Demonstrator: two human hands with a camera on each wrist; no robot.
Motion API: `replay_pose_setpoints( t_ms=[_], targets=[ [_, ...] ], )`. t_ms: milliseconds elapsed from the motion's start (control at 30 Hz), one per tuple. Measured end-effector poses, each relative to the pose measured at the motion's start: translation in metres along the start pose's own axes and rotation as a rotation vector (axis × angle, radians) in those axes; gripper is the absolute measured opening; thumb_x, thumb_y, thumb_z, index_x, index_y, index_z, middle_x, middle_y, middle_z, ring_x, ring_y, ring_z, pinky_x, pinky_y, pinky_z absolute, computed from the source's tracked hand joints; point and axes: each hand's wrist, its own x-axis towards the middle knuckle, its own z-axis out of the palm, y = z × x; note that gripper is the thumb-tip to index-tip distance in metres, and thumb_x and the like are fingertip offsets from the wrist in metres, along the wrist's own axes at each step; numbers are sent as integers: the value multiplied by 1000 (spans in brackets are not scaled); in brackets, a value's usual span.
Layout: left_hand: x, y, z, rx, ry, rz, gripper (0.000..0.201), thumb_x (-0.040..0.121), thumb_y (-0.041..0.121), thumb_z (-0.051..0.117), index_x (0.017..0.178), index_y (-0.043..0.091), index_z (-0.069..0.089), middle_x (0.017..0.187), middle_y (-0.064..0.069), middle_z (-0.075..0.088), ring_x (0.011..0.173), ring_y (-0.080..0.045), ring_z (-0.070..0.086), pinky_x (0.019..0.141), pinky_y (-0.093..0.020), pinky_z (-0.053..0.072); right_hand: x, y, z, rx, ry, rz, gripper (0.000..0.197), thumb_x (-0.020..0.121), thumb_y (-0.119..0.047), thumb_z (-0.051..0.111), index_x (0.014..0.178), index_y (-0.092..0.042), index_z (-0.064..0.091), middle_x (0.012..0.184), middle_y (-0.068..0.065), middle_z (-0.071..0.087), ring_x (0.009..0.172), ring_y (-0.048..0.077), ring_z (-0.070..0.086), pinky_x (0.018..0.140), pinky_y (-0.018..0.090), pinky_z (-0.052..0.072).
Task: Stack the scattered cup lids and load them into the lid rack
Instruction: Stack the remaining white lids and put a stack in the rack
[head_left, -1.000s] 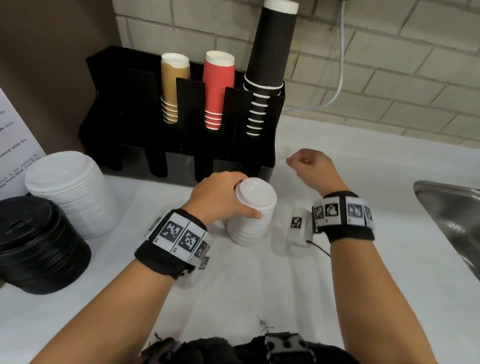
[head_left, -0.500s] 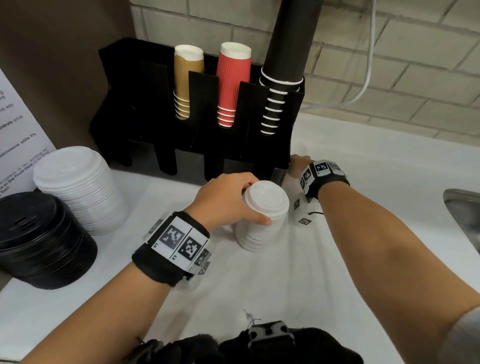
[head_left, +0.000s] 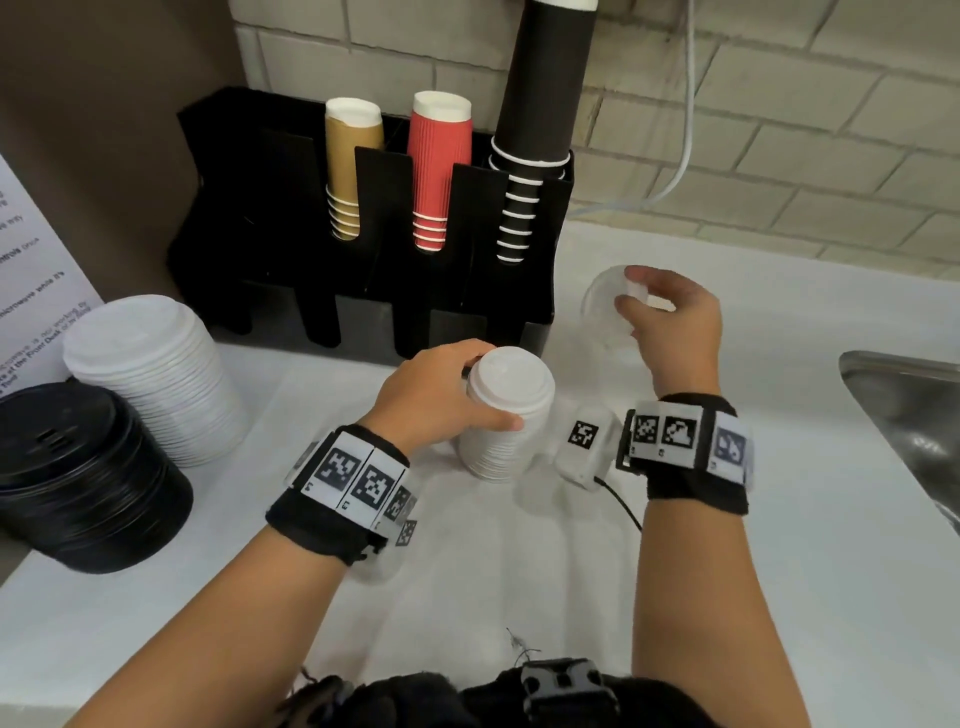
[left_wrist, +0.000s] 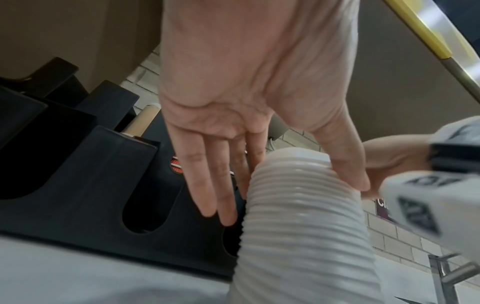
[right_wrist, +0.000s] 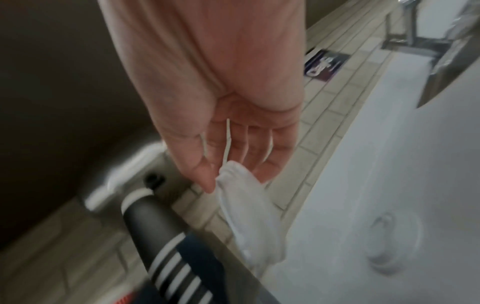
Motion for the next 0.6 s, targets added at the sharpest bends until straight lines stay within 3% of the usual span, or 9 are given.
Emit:
replay_pose_setpoints(
  t_ms=[67,133,267,367,467,600],
  targets=[
    [-2,-1,2,-18,16,13,71,61,46,87,124,37,56,120,14,57,108,-13,57,94,-42,51,-14,-8,-12,200,-61,58,28,86,-4,63,109,-19,67,99,-2,63,92,12,61,67,21,51],
    [-2,-2,3,-33,26,27,73,61,44,87,127,32,57,123,11,52,111,-14,55,96,-43,49,-29,-14,-16,394,-224,140,29,90,-1,58,110,-22,62,90,-3,62,85,10,63,68,22,53],
    [-3,-1,7,-56,28,41,71,64,40,86,128,30,58,115,9,52,104,-15,57,93,-44,50,-53,-15,-12,397,-495,212,31,95,4,47,111,-18,62,79,-6,68,77,7,65,72,21,54],
    [-2,-2,8,-42,48,57,78,64,42,86,134,29,53,114,8,56,104,-16,58,92,-45,50,-64,-12,-5,223,-541,196,28,95,-1,51,115,-14,64,104,-1,69,96,17,64,89,26,52],
    [-2,-5,9,-61,75,40,108,62,44,87,151,30,28,120,19,55,112,-14,58,94,-41,50,-71,-9,0,24,-584,140,44,82,-14,75,123,-24,64,128,-2,60,117,15,57,102,26,44],
    [-3,-9,11,-95,110,70,121,60,48,86,154,27,12,102,28,49,101,-9,60,84,-32,50,-74,-10,3,-112,-616,22,59,76,-18,80,129,-28,57,132,-4,51,122,13,49,105,28,40]
  ],
)
